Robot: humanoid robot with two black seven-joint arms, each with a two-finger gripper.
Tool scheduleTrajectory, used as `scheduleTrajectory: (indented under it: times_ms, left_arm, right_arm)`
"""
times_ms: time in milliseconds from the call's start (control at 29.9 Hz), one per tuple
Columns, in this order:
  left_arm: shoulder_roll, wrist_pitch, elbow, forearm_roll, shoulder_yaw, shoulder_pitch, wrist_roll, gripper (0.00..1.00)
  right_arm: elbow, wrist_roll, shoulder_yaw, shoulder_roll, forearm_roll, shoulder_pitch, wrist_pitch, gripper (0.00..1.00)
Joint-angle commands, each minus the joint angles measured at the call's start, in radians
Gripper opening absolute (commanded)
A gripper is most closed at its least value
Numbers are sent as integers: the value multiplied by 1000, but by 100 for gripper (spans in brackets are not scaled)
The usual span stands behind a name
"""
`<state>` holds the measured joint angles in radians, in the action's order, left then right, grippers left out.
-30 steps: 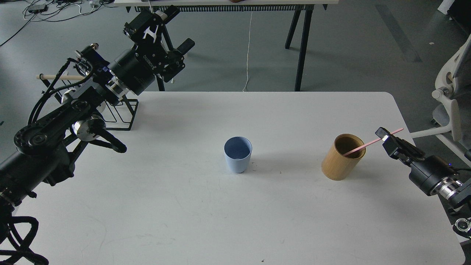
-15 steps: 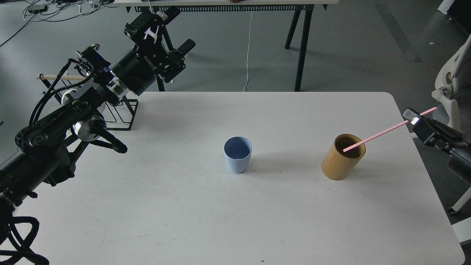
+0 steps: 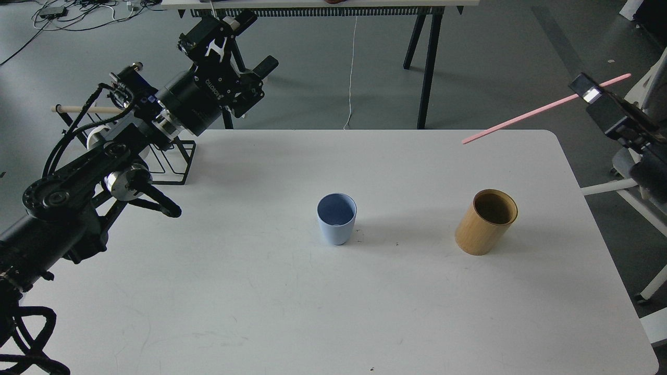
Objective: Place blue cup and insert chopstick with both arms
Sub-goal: 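Carry the straw over the blue cup and lower it inside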
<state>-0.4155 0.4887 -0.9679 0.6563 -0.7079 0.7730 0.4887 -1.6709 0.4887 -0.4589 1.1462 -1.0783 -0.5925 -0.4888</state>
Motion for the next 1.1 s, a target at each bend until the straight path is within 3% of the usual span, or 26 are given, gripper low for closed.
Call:
scheduleTrajectory:
  times_ms: [0,401,769,1070]
  left_arm:
    - [-2,0,0,-1,1,-1,0,92]
    - [-6,0,11,-1,1,-17,0,92]
    - [-3,0,17,0,1,-21,0,92]
    - [-3,0,17,0,1,-21,0,92]
  right_arm:
    - [43,0,22,-136,0,-42,24,1]
    - [373,0,414,-566,1,-317,0,1]
    - [442,0,493,-638,-3,-362,0,1]
    - [442,0,537,-623,-18,-412,0,2]
